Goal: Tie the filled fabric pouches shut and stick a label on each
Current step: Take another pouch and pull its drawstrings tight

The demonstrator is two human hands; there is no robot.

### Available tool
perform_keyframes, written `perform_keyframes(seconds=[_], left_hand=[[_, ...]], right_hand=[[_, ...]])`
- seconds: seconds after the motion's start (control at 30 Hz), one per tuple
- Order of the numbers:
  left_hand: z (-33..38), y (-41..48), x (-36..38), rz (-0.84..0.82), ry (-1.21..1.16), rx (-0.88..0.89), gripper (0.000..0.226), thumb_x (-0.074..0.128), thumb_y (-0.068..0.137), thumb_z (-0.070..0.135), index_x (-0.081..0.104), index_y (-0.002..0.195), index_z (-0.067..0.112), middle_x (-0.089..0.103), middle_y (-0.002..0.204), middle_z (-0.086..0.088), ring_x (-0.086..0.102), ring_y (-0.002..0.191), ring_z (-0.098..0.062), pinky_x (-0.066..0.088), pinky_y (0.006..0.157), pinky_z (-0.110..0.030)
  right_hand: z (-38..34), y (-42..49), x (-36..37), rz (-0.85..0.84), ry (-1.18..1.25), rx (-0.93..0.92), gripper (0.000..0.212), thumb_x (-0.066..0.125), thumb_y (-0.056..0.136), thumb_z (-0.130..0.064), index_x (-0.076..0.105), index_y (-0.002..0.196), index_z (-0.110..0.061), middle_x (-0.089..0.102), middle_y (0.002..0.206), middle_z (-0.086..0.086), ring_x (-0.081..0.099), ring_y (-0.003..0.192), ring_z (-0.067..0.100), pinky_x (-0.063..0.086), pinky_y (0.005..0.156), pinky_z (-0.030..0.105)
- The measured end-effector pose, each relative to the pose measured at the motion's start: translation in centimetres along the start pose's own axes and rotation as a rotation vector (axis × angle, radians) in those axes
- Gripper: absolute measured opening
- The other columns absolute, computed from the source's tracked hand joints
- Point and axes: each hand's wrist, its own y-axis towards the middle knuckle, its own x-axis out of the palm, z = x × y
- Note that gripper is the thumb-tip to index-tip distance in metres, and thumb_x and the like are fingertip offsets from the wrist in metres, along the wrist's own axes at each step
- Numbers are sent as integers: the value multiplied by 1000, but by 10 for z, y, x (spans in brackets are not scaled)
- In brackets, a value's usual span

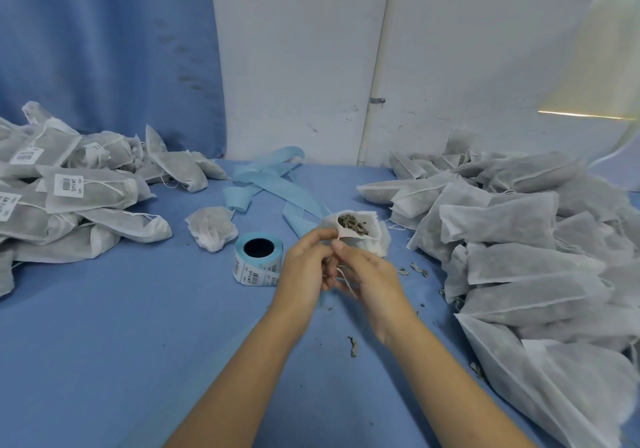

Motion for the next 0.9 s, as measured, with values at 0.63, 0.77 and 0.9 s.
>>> perform_keyframes(seconds=[0.63, 0.77, 0.9], left_hand=[[-3, 6, -24, 372, 506, 290, 22, 53, 79, 4, 46, 92, 20, 39, 39, 13, 36, 39, -6, 34, 43, -20], [-5, 5, -27, 348, 644, 317, 24, 52, 79, 7, 42, 92, 24, 43, 44, 19, 41, 46, -6, 37, 51, -37], [-6, 7, -24, 363, 685, 361, 24, 51, 79, 7, 40, 90, 25, 44, 48, 17, 43, 51, -7, 33, 50, -34]], right_hand=[[-11, 8, 4, 257, 569, 305, 10, 60, 89, -13, 70, 86, -15, 71, 69, -9, 59, 72, 4, 44, 59, 11], [-12, 10, 3, 279, 593, 298, 10, 58, 90, -11, 68, 89, -13, 71, 68, -7, 58, 73, 5, 45, 61, 12], [-15, 11, 0, 291, 621, 278, 11, 58, 90, -9, 69, 89, -11, 71, 69, -5, 58, 72, 7, 48, 53, 10]])
